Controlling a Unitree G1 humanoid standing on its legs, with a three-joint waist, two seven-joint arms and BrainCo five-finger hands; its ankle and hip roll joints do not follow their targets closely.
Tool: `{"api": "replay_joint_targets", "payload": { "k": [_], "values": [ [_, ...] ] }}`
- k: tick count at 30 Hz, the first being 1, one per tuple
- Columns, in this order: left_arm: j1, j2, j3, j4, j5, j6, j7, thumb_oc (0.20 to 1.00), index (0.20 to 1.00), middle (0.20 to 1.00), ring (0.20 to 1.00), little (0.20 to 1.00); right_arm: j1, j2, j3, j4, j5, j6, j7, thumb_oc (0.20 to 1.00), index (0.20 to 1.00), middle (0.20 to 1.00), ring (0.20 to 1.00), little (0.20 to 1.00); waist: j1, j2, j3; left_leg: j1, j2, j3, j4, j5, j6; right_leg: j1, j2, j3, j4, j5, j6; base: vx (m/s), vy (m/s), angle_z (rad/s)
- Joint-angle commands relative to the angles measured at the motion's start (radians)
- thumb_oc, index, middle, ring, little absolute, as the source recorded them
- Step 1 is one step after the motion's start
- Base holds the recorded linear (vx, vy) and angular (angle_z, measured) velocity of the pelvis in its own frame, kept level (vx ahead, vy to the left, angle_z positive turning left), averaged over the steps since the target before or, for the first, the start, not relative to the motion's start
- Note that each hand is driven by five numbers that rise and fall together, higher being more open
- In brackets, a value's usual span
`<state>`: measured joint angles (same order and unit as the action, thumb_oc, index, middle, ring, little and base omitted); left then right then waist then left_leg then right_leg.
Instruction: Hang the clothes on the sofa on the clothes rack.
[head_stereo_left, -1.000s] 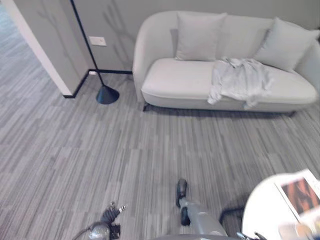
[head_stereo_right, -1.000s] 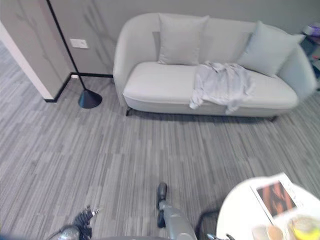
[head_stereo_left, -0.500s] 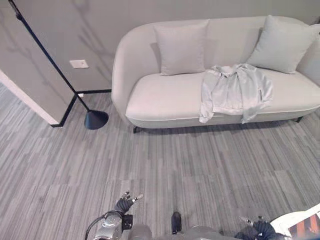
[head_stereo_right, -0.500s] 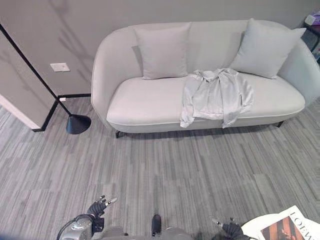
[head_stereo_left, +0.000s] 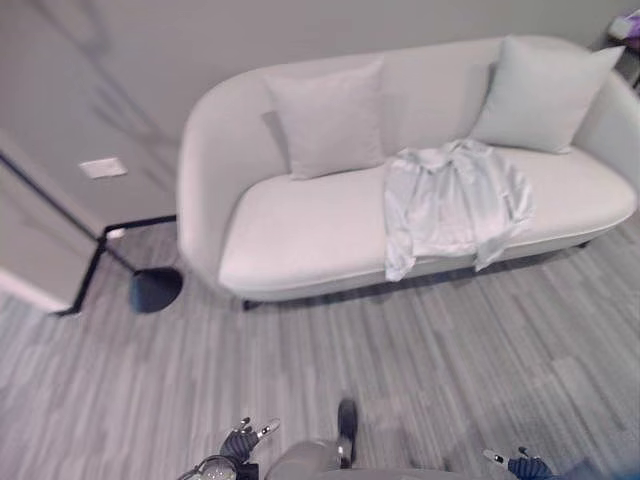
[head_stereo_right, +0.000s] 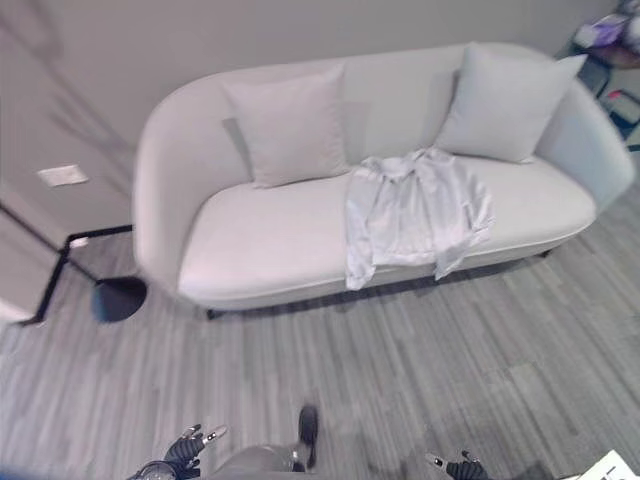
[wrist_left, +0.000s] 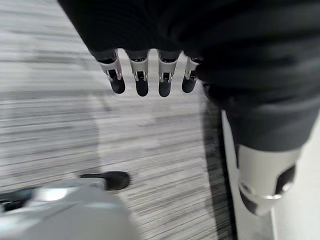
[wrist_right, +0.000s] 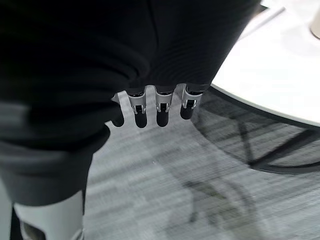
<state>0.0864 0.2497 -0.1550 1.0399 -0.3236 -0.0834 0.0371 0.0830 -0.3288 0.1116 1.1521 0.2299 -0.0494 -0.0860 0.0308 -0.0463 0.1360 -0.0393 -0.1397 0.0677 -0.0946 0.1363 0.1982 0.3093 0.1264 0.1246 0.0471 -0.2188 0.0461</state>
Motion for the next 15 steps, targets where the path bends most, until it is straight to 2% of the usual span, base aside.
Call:
{"api": "replay_joint_targets", "payload": {
  "k": [1,2,4,5,6,7,8,9,11,12,13,14,15],
  "values": [
    [-0.033,0.007,0.031,-0.018,0.015,-0.025,0.004,1.0,1.0,1.0,1.0,1.0,-0.015,-0.053,-0.001,-0.066,-0.048,-0.003,0.013,1.0,1.0,1.0,1.0,1.0,0.051,0.021,-0.033,0.002,0.043,0.011,0.007,-0.047,-0.179,-0.162,-0.158,-0.028,0.179,0.161,0.091,0.19,0.097,-0.37],
    [-0.033,0.007,0.031,-0.018,0.015,-0.025,0.004,1.0,1.0,1.0,1.0,1.0,-0.016,-0.053,-0.001,-0.066,-0.048,-0.003,0.013,1.0,1.0,1.0,1.0,1.0,0.053,0.023,-0.036,-0.002,0.046,0.012,0.007,-0.046,-0.18,-0.166,-0.155,-0.026,0.178,0.164,0.09,0.14,0.085,-0.16],
    [-0.036,0.011,0.033,-0.028,0.013,-0.02,0.003,1.0,1.0,1.0,1.0,1.0,-0.02,-0.056,-0.005,-0.083,-0.047,-0.001,0.012,1.0,1.0,1.0,1.0,1.0,0.04,0.026,-0.014,0.037,0.044,-0.003,0.007,-0.064,-0.162,-0.266,-0.16,-0.03,0.371,0.279,0.127,0.05,0.059,0.15],
    [-0.039,0.012,0.031,-0.03,0.01,-0.019,0.004,1.0,1.0,1.0,1.0,1.0,-0.023,-0.057,-0.005,-0.088,-0.045,-0.003,0.01,1.0,1.0,1.0,1.0,1.0,0.032,0.03,0.002,0.054,0.051,-0.01,0.007,-0.07,-0.155,-0.313,-0.161,-0.038,0.469,0.327,0.131,0.05,0.076,0.18],
    [-0.043,0.018,0.026,-0.032,0.006,-0.019,0.004,1.0,1.0,1.0,1.0,1.0,-0.026,-0.058,-0.006,-0.094,-0.041,-0.003,0.008,1.0,1.0,1.0,1.0,1.0,0.022,0.042,0.018,0.068,0.063,-0.022,0.007,-0.075,-0.148,-0.362,-0.16,-0.059,0.566,0.335,0.114,0.07,0.074,0.17],
    [-0.046,0.023,0.024,-0.031,0.009,-0.016,0.002,1.0,1.0,1.0,1.0,1.0,-0.024,-0.055,-0.005,-0.095,-0.041,-0.002,0.006,1.0,1.0,1.0,1.0,1.0,0.017,0.054,0.023,0.078,0.072,-0.034,0.007,-0.081,-0.145,-0.4,-0.163,-0.083,0.625,0.308,0.095,0.16,0.06,0.23],
    [-0.05,0.028,0.032,-0.035,0.008,-0.016,0.006,1.0,1.0,1.0,1.0,1.0,-0.018,-0.047,-0.005,-0.089,-0.047,0.001,0.002,1.0,1.0,1.0,1.0,1.0,0.019,0.074,0.022,0.098,0.095,-0.038,0.007,-0.099,-0.15,-0.459,-0.229,-0.146,0.599,0.265,0.074,0.15,0.033,0.27],
    [-0.049,0.028,0.032,-0.035,0.008,-0.016,0.006,1.0,1.0,1.0,1.0,1.0,-0.017,-0.047,-0.005,-0.089,-0.047,0.001,0.002,1.0,1.0,1.0,1.0,1.0,0.014,0.072,0.025,0.101,0.093,-0.043,0.007,-0.1,-0.15,-0.455,-0.233,-0.15,0.602,0.259,0.074,0.18,-0.031,0.22],
    [-0.056,0.027,0.035,-0.037,0.0,-0.022,0.01,1.0,1.0,1.0,1.0,1.0,-0.017,-0.046,-0.01,-0.085,-0.046,0.002,0.001,1.0,1.0,1.0,1.0,1.0,0.011,0.075,0.027,0.116,0.107,-0.056,0.007,-0.12,-0.166,-0.437,-0.295,-0.207,0.393,0.226,0.061,0.16,-0.128,0.26],
    [-0.065,0.027,0.029,-0.026,0.002,-0.028,0.011,1.0,1.0,1.0,1.0,1.0,-0.021,-0.048,-0.009,-0.075,-0.044,0.003,0.002,1.0,1.0,1.0,1.0,1.0,0.005,0.067,0.033,0.128,0.105,-0.067,0.007,-0.132,-0.176,-0.434,-0.304,-0.214,0.264,0.224,0.068,0.17,-0.175,0.31],
    [-0.068,0.028,0.024,-0.019,0.005,-0.029,0.011,1.0,1.0,1.0,1.0,1.0,-0.023,-0.046,-0.009,-0.067,-0.042,0.005,0.003,1.0,1.0,1.0,1.0,1.0,0.002,0.058,0.029,0.127,0.1,-0.077,0.007,-0.138,-0.181,-0.43,-0.308,-0.199,0.166,0.247,0.08,0.12,-0.123,0.18],
    [-0.068,0.028,0.024,-0.018,0.005,-0.029,0.011,1.0,1.0,1.0,1.0,1.0,-0.023,-0.046,-0.009,-0.066,-0.042,0.004,0.003,1.0,1.0,1.0,1.0,1.0,0.0,0.06,0.033,0.132,0.102,-0.078,0.007,-0.14,-0.182,-0.421,-0.306,-0.202,0.158,0.25,0.08,0.15,-0.172,0.0],
    [-0.079,0.031,0.016,-0.01,0.017,-0.032,0.013,1.0,1.0,1.0,1.0,1.0,-0.023,-0.04,-0.004,-0.051,-0.04,0.007,0.004,1.0,1.0,1.0,1.0,1.0,-0.008,0.038,0.032,0.141,0.093,-0.092,0.007,-0.154,-0.189,-0.389,-0.313,-0.138,0.02,0.291,0.115,0.14,-0.17,-0.04]
  ]
}}
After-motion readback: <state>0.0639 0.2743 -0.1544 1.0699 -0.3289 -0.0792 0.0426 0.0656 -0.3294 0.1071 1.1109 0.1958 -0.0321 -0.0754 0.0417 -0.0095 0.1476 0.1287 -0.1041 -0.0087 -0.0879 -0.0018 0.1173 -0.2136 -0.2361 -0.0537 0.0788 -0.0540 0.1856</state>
